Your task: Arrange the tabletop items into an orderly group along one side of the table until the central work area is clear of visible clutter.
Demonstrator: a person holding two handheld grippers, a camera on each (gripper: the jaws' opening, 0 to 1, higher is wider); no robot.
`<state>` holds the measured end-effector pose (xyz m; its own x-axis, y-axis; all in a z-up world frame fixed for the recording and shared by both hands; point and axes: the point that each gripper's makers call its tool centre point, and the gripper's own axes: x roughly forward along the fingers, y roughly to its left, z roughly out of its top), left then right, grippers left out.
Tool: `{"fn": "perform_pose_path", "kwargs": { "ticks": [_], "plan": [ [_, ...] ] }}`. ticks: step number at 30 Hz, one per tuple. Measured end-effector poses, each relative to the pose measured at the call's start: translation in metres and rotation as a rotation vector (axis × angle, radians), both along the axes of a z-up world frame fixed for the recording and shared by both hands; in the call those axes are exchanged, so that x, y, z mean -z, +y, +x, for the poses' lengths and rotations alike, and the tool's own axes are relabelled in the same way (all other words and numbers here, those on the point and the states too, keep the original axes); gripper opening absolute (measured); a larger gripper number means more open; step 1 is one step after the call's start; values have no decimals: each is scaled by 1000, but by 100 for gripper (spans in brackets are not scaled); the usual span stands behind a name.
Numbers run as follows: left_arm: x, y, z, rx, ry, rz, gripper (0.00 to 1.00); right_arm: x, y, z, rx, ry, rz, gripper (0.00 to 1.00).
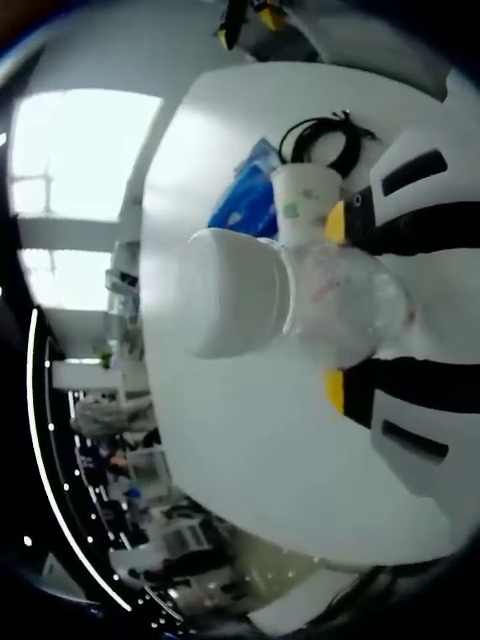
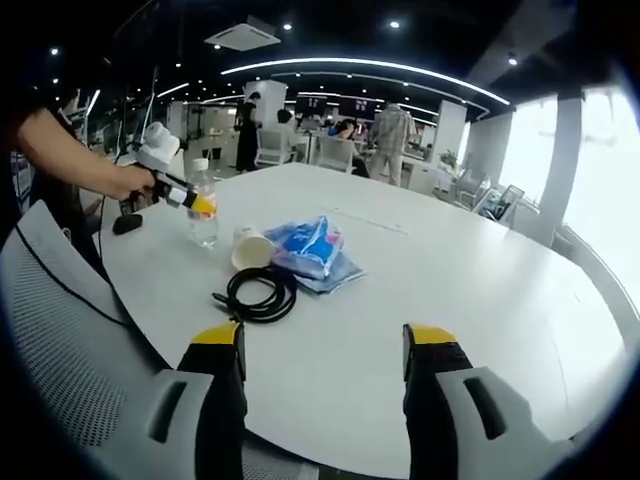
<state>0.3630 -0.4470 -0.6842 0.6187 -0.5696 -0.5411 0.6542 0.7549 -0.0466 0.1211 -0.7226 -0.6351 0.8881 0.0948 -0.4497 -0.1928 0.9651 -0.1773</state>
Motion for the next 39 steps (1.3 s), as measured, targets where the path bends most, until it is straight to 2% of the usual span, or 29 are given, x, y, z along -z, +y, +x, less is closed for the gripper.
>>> {"fn": "perform_pose_path", "kwargs": {
  "ticks": [6,9,27,32,36,39],
  "plan": [
    [-1,0,2,15,6,8,34,-1,-1,0,4,-5,2,64],
    [-1,4,7,-9,39,-21,34,-1,-1,0,4,-7,3,64],
    [-25,20,51,-9,-36,14,35,1,4,1,-8,5,44,73],
    [-29,24,59,-20,-35,-21,36,2,6,1,-13,8,56,76],
    [-29,27,65,-6,-48,-6,36,3,8,1,-15,15,64,80],
    [-29,32,70,-20,-40,-29,36,2,8,1,-12,12,79,84]
  ]
}}
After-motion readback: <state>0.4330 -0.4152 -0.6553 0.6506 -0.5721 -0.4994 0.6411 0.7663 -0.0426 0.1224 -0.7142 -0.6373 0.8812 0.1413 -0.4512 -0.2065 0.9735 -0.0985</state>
